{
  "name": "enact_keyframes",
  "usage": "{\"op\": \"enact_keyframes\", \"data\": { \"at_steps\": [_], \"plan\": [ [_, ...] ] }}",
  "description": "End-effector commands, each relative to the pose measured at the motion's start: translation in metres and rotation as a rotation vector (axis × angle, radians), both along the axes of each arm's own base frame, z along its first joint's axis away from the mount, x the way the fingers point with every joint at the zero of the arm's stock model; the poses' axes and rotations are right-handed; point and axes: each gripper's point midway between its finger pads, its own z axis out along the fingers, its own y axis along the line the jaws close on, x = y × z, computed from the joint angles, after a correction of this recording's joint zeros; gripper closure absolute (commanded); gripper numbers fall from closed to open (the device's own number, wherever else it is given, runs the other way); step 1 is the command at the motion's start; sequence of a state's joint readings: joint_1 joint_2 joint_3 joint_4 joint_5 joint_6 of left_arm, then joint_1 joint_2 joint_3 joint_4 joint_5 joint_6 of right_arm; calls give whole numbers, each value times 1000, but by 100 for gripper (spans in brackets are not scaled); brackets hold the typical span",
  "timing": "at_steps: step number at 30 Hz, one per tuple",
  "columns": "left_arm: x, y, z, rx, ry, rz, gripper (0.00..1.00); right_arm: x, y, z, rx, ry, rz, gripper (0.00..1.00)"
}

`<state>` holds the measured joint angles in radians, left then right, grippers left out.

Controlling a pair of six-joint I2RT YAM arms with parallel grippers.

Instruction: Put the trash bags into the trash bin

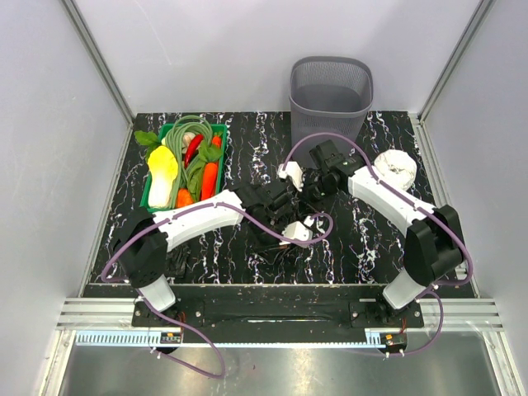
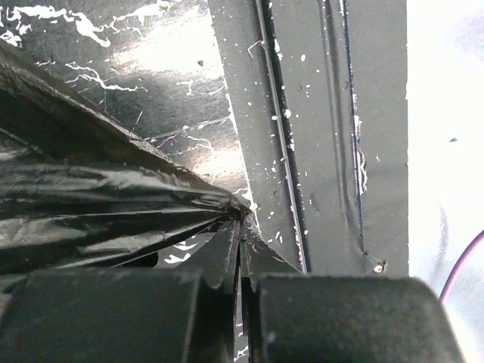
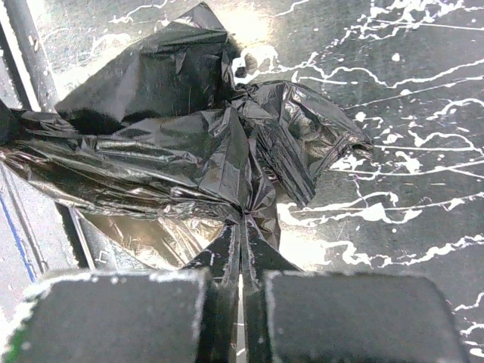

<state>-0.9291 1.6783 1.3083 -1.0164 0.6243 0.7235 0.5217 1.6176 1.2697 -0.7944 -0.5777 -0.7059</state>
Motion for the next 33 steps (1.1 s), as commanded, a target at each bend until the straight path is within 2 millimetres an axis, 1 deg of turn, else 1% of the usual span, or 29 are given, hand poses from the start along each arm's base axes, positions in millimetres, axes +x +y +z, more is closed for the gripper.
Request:
{"op": "enact_keyframes", "data": {
  "at_steps": [1, 2, 4, 7, 9, 12, 13, 15, 19, 21, 22, 23, 25, 27, 28, 29, 31, 33],
  "plan": [
    [10, -1, 4, -31, -52, 37, 100, 16, 3, 38, 11, -80, -62, 100],
    [14, -1, 4, -33, -63, 58, 100, 17, 2, 43, 11, -87, -78, 100],
    [29, -2, 7, -46, -108, 119, 100, 21, 1, 52, 12, -103, -108, 100],
    [61, -3, 23, -83, -184, 243, 100, 28, -2, 67, 9, -135, -167, 100],
    [84, -1, 40, -128, -236, 322, 100, 35, -4, 77, 4, -158, -212, 100],
    [122, 2, 72, -201, -289, 451, 100, 45, -5, 88, -2, -174, -267, 100],
    [132, 3, 83, -226, -300, 485, 100, 47, -5, 91, -5, -174, -283, 100],
    [149, 4, 106, -280, -313, 546, 100, 53, -6, 96, -8, -182, -320, 100],
    [177, 5, 143, -367, -347, 649, 100, 62, -3, 107, 9, -192, -367, 100],
    [185, 4, 152, -394, -350, 684, 99, 65, -1, 113, 24, -194, -386, 100],
    [186, 4, 155, -400, -343, 685, 92, 68, -1, 115, 27, -200, -401, 100],
    [185, 2, 155, -402, -333, 683, 83, 69, -1, 117, 27, -203, -410, 100],
    [184, 2, 153, -402, -317, 683, 55, 73, -1, 119, 27, -209, -429, 100],
    [185, 3, 153, -410, -307, 696, 42, 76, -3, 121, 26, -219, -449, 100],
    [186, 5, 153, -416, -298, 709, 38, 78, -3, 122, 26, -222, -458, 100],
    [189, 7, 158, -433, -299, 723, 33, 80, -5, 123, 23, -231, -471, 100],
    [195, 12, 165, -457, -279, 767, 19, 83, -7, 123, 19, -245, -495, 100],
    [203, 19, 174, -487, -254, 824, 12, 87, -10, 125, 22, -258, -527, 100]
  ]
}}
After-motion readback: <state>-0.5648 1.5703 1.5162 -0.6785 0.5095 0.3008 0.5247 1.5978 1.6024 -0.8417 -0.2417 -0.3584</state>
